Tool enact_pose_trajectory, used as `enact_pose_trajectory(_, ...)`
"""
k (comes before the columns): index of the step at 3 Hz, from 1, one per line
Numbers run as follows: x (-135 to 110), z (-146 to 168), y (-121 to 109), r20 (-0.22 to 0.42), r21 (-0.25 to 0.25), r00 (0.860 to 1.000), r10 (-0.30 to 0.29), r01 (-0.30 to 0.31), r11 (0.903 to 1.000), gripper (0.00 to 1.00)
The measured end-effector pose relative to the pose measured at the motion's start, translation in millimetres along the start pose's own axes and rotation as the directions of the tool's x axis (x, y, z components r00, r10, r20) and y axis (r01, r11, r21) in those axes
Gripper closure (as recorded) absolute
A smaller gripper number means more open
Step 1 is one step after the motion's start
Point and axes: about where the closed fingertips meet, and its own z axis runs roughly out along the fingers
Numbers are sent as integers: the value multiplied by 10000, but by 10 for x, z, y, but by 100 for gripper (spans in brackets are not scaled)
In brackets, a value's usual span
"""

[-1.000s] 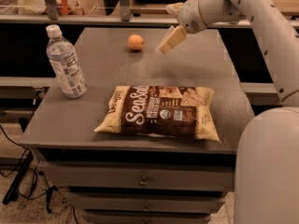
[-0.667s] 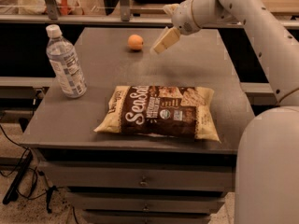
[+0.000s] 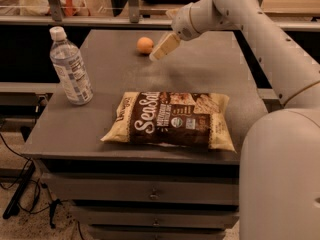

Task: Move orange near brown chip bag

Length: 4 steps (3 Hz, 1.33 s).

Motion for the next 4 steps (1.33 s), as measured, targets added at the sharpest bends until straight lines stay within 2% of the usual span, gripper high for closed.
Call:
enact_pose_trajectory(2,63,211,-39,-123,429,9948,1010,-1003,9940,0)
enact_pose_trajectory(4,59,435,-61,-190,376,9878,1548,-1540,9873,0)
